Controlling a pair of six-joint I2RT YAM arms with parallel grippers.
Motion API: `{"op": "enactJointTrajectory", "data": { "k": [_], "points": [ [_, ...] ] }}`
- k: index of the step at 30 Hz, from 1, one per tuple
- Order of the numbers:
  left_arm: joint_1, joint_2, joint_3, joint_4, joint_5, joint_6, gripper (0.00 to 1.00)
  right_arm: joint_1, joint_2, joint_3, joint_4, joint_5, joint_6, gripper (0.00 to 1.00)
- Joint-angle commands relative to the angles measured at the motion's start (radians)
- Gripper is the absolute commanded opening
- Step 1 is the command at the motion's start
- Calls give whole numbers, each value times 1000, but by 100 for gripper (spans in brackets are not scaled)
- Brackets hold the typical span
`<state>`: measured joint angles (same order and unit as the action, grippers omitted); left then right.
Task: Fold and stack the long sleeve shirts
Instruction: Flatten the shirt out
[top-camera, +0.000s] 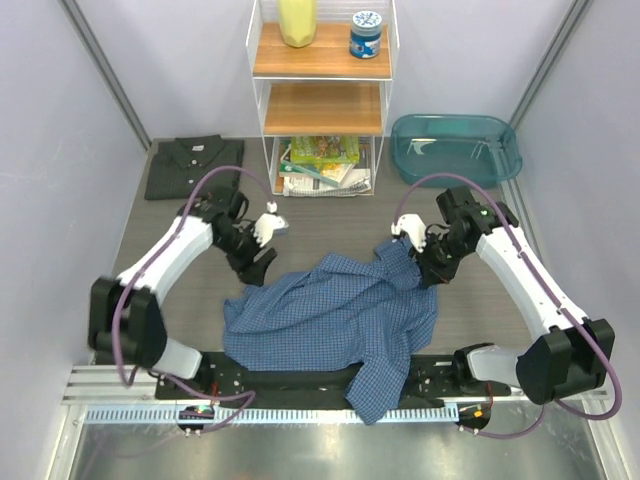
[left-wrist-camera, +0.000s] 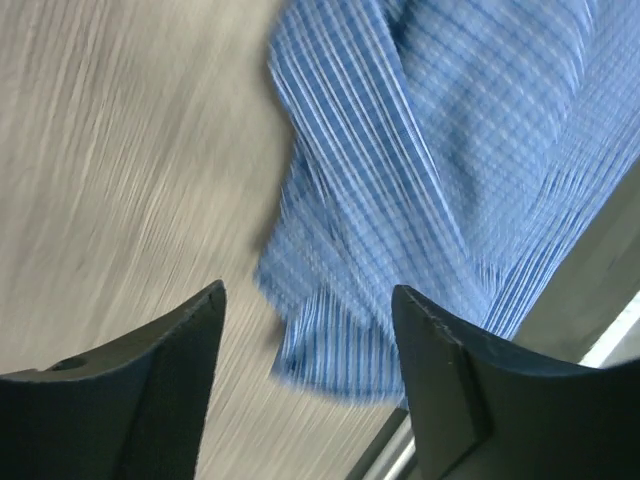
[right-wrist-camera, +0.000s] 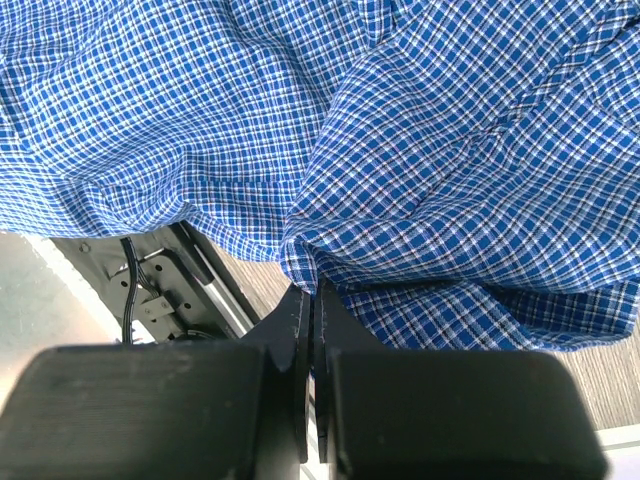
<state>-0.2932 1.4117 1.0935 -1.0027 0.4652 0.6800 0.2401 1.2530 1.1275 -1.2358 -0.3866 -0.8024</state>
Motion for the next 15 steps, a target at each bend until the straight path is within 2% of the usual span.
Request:
{"op": "enactJointTrajectory", "data": {
  "k": [1,2,6,11,14,15],
  "points": [
    [-41,174,71,120,85,-282,71,2,-29,37,19,-8,5,1],
    [-55,203,81,151,85,-346,72,1,-41,40,36,-12,14,1],
    [-109,343,152,245,50,-446,73,-1,-69,69,71,-12,69,1],
    [-129,498,262,224,170,-467,72,-5,-86,106,93,14,103,1],
    [-133,544,307,153,231,-453,40,-27,-89,123,111,23,114,1],
    [-130,546,321,121,240,-436,21,-33,-86,136,113,25,115,1]
  ]
}}
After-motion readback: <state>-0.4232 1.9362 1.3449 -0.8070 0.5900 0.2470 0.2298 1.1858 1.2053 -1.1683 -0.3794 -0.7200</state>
